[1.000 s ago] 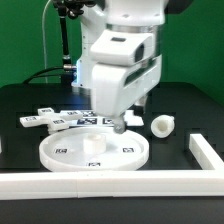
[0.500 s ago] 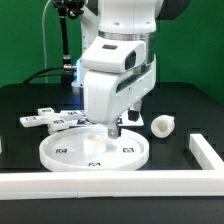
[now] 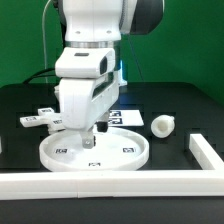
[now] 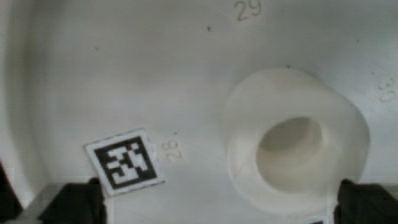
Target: Assemble round table
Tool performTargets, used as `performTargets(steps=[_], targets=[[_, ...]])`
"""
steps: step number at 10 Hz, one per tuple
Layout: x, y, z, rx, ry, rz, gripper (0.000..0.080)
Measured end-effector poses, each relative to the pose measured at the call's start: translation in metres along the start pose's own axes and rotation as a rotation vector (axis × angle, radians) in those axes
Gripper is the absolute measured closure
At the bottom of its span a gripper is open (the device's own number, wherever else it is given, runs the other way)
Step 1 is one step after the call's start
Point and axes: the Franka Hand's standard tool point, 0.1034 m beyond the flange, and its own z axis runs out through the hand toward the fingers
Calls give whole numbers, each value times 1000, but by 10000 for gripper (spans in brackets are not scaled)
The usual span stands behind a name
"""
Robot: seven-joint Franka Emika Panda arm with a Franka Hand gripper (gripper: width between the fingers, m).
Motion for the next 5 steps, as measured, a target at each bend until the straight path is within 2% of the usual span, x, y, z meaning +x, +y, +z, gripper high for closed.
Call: performTargets(steps=[5], targets=[[0, 0, 1, -2, 1, 15, 150]])
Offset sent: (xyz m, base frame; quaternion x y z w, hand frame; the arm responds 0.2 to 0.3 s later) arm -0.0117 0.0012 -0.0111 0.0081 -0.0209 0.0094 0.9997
